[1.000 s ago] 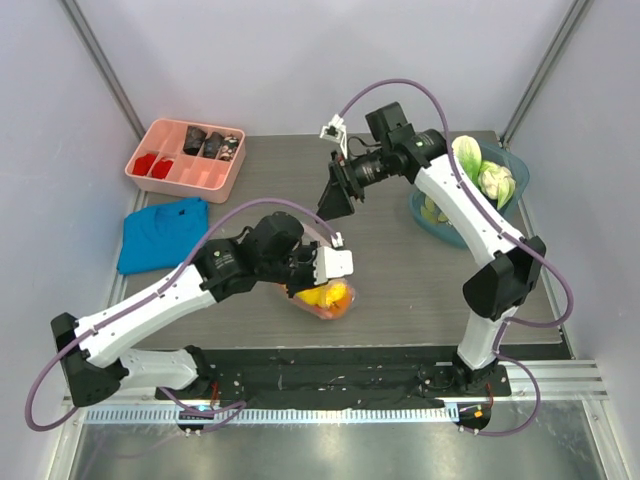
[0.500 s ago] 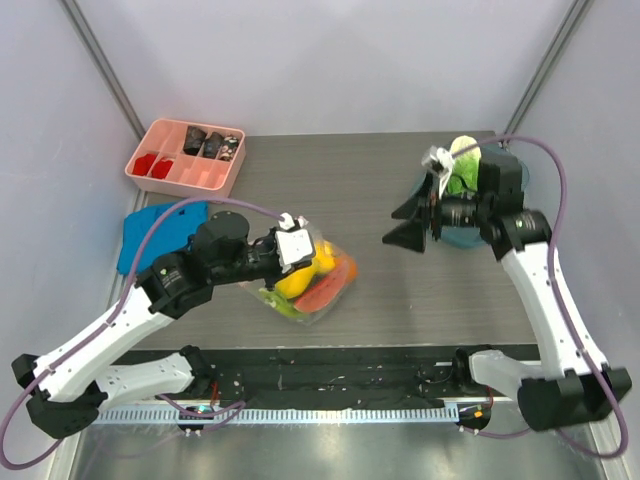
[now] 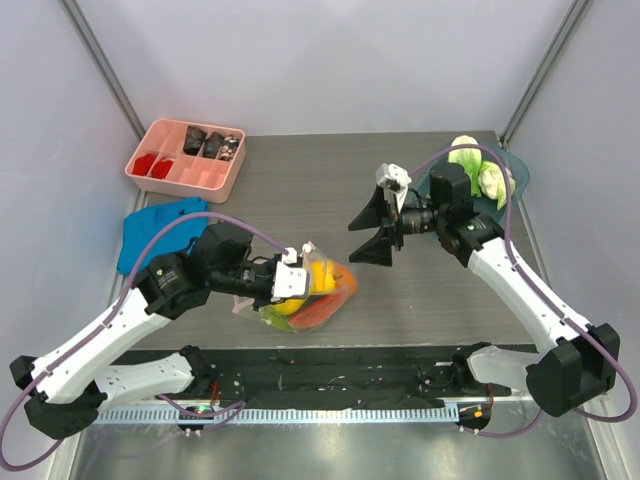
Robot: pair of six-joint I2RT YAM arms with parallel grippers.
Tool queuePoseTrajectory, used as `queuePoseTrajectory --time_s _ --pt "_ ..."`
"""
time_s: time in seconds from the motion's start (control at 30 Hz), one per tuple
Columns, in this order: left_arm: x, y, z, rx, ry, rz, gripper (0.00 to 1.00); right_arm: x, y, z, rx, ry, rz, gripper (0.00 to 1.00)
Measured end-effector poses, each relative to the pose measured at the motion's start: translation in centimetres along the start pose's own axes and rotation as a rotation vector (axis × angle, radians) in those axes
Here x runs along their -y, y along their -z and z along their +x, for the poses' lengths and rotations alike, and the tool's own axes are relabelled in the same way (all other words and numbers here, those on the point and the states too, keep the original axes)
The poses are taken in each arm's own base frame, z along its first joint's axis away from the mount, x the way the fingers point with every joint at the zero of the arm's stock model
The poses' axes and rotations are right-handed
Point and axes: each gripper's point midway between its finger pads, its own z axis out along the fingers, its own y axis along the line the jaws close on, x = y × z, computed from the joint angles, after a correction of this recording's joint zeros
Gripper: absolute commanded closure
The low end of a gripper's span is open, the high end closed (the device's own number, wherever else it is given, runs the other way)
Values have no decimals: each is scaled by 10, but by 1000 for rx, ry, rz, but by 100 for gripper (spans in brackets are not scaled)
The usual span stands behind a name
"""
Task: Place the food in the zip-top bag and seal the zipper
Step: Zip the zipper food storage bag at the center of the board.
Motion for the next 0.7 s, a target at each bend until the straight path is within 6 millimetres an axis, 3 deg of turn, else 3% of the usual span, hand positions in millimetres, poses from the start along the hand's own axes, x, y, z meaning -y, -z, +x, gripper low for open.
queuePoseTrajectory --time_s 0.13,0.4,0.7 --pt "6 2 1 -7 -3 29 100 -16 -17 -2 -12 84 -86 8" --pt "12 1 4 -17 7 60 100 -4 -38 -23 -8 174 -167 15" --pt "12 1 4 -18 8 59 100 -27 -57 -15 -31 193 -279 25"
